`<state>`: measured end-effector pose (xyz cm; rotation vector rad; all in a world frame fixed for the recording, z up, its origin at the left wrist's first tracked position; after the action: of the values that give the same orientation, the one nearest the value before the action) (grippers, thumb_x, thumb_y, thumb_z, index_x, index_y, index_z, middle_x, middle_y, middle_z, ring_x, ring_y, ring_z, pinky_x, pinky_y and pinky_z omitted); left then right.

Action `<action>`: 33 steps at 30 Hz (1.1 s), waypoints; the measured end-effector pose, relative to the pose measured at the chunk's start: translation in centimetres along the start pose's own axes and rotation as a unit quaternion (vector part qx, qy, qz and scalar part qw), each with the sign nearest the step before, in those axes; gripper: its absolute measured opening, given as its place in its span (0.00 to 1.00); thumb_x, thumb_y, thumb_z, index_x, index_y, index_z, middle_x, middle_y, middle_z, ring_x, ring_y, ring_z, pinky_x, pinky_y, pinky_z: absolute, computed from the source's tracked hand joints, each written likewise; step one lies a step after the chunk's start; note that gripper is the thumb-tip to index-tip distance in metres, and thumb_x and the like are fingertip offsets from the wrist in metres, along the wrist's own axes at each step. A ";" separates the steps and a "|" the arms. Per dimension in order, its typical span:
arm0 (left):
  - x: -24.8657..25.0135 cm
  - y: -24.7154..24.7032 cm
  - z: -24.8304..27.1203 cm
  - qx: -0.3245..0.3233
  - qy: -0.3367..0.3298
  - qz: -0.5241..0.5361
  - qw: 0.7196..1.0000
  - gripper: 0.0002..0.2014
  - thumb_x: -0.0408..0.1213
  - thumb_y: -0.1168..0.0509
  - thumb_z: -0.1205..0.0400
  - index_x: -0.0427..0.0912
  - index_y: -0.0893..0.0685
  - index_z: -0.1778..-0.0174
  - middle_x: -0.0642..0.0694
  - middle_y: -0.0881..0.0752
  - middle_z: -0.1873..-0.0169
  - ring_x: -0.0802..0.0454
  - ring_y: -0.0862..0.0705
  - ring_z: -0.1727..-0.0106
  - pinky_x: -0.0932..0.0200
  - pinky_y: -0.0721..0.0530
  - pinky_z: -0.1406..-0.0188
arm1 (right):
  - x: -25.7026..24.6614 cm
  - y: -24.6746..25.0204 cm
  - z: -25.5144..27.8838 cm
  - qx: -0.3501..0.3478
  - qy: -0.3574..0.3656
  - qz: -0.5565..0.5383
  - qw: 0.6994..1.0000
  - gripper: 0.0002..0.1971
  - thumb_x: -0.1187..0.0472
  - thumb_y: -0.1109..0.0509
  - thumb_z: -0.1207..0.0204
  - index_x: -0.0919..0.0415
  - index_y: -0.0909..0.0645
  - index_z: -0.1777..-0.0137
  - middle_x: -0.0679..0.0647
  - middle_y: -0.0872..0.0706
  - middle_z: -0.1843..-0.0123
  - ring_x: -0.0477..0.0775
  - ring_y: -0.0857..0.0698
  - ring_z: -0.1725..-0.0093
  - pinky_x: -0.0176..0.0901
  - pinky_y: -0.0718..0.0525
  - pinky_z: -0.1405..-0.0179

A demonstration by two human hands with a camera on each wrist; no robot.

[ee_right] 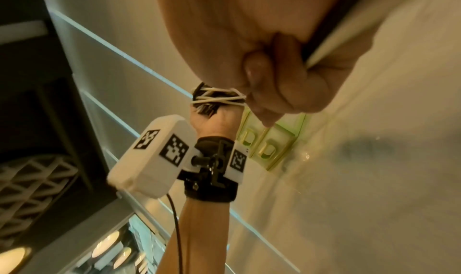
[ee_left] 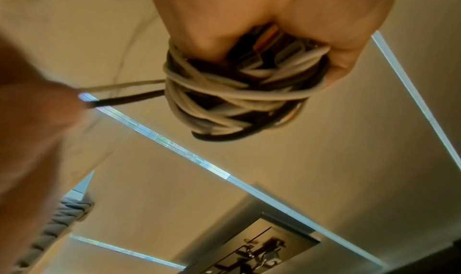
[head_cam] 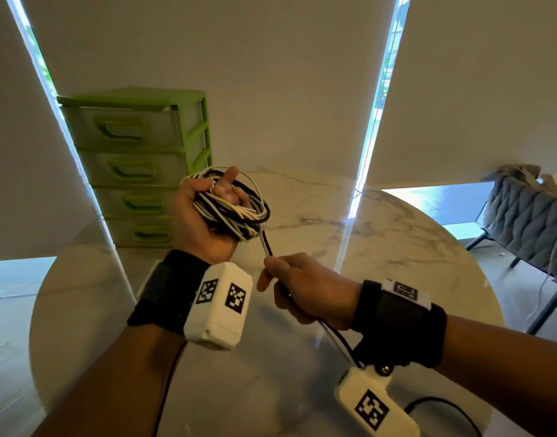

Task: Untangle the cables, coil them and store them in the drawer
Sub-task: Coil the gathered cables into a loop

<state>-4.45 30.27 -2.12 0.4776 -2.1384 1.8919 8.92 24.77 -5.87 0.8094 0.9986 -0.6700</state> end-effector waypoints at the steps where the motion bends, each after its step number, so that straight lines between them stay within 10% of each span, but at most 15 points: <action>1: 0.2 0.1 -0.1 0.008 -0.006 -0.002 1.000 0.24 0.36 0.41 0.25 0.25 0.24 0.36 0.53 0.27 0.78 0.59 0.27 0.77 0.65 0.18 0.60 | 0.0 0.0 0.3 -0.001 0.002 0.033 0.999 0.23 0.48 0.50 0.12 0.64 0.19 0.47 0.52 0.26 0.72 0.47 0.33 0.78 0.37 0.32 0.79; 8: 0.3 0.0 -0.3 0.035 -0.051 -0.121 0.991 0.17 0.34 0.44 0.19 0.28 0.24 0.37 0.51 0.26 0.79 0.57 0.27 0.77 0.64 0.20 0.61 | -1.4 -0.5 3.3 -0.037 0.059 0.324 0.944 0.16 0.59 0.49 0.11 0.62 0.19 0.42 0.40 0.27 0.66 0.36 0.25 0.72 0.17 0.28 0.72; 16: -1.5 0.5 -0.4 -0.016 -0.050 -0.384 0.922 0.16 0.34 0.31 0.32 0.37 0.15 0.49 0.45 0.22 0.77 0.50 0.21 0.76 0.56 0.17 0.65 | -7.4 1.8 6.7 -0.005 0.175 0.474 0.863 0.13 0.50 0.37 0.17 0.44 0.24 0.65 0.44 0.19 0.69 0.42 0.22 0.70 0.30 0.26 0.69; 20: -3.2 -1.0 1.0 -0.084 -0.002 -0.427 0.900 0.06 0.35 0.31 0.23 0.36 0.18 0.63 0.45 0.18 0.79 0.51 0.19 0.77 0.57 0.17 0.72 | -11.8 3.9 6.4 0.060 0.265 0.483 0.832 0.05 0.51 0.30 0.21 0.47 0.13 0.55 0.42 0.13 0.64 0.42 0.16 0.65 0.31 0.18 0.64; 26: -7.0 -1.5 2.8 -0.103 0.228 -0.311 0.917 0.24 0.48 0.50 0.13 0.29 0.21 0.46 0.46 0.24 0.80 0.54 0.25 0.81 0.62 0.20 0.75 | -14.0 5.1 4.0 0.083 0.331 0.471 0.813 0.08 0.52 0.25 0.26 0.54 0.13 0.53 0.43 0.12 0.60 0.42 0.13 0.60 0.42 0.13 0.54; 33: -7.0 -2.3 2.6 -0.156 0.230 -0.255 0.926 0.54 0.78 0.52 0.36 0.27 0.22 0.39 0.44 0.19 0.77 0.57 0.26 0.81 0.64 0.30 0.72 | -14.5 6.2 1.2 0.107 0.323 0.438 0.832 0.24 0.45 0.20 0.35 0.46 0.19 0.39 0.48 0.15 0.65 0.51 0.16 0.63 0.46 0.19 0.55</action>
<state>2.99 28.01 -3.16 0.4177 -1.7373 1.2054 8.73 28.84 9.41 1.6128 1.0021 0.3379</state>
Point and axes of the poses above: each hand's wrist, its own z-axis away from the middle knuckle, its own y-axis out of the back of the hand, x = y × z, the point moved 6 cm from there along -z, towards the middle knuckle
